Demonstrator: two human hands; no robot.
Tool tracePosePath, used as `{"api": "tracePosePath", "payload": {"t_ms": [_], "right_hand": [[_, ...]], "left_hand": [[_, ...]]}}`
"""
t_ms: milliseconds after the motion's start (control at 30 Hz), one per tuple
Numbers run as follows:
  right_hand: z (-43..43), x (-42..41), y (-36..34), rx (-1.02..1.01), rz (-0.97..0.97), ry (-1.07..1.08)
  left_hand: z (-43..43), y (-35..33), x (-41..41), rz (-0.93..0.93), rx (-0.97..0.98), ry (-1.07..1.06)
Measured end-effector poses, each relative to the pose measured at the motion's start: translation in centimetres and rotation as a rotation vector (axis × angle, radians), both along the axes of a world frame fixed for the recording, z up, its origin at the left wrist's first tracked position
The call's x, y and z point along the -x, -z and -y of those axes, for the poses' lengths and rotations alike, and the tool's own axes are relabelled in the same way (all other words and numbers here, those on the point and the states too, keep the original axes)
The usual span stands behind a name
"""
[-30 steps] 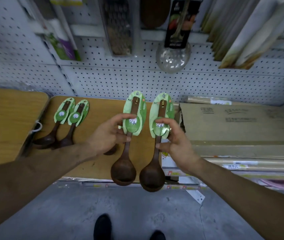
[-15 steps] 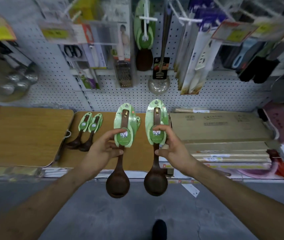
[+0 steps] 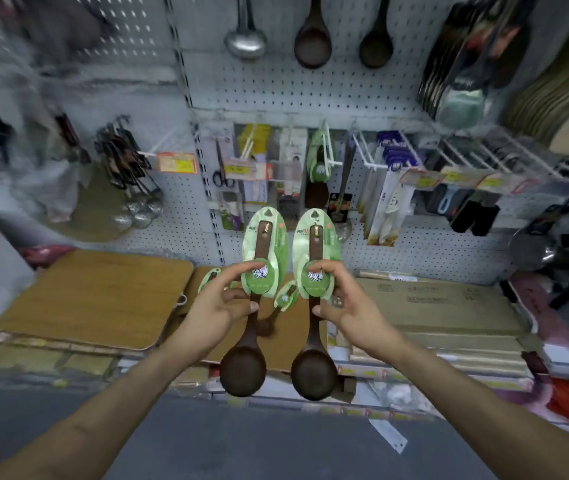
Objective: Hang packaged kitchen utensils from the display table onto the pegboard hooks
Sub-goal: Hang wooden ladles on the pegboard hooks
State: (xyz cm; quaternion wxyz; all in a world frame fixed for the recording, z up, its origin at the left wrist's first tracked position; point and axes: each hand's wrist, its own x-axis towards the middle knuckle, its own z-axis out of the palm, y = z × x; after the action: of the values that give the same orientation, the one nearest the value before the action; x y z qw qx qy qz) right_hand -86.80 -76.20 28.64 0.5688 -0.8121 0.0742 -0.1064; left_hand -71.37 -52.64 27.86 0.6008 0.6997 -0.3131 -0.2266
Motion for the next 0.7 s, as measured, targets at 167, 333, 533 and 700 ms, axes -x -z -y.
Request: {"api": "tracePosePath", "payload": {"t_ms": [167,333,533,700], "right_hand": [[-0.7,-0.3,-7.3,0.101,0.097,-0.031],[0.8,-1.8,-14.6,0.16,0.255,-0.048],[5.0,-3.3,-21.6,0.221,0.359,-0.074],[9.0,-4.0,-25.8,0.286,0.422,-0.116]], "left_hand": [[-1.4,-7.5,-0.2,0.101,0.061,-0.023],[-0.4,-16.0,-0.5,0.192,0.156,-0.035],[3.3,-23.6,-0.8,0.279,0.224,-0.06],[8.0,-27.6,-0.4,0.323,0.281,-0.108]]}}
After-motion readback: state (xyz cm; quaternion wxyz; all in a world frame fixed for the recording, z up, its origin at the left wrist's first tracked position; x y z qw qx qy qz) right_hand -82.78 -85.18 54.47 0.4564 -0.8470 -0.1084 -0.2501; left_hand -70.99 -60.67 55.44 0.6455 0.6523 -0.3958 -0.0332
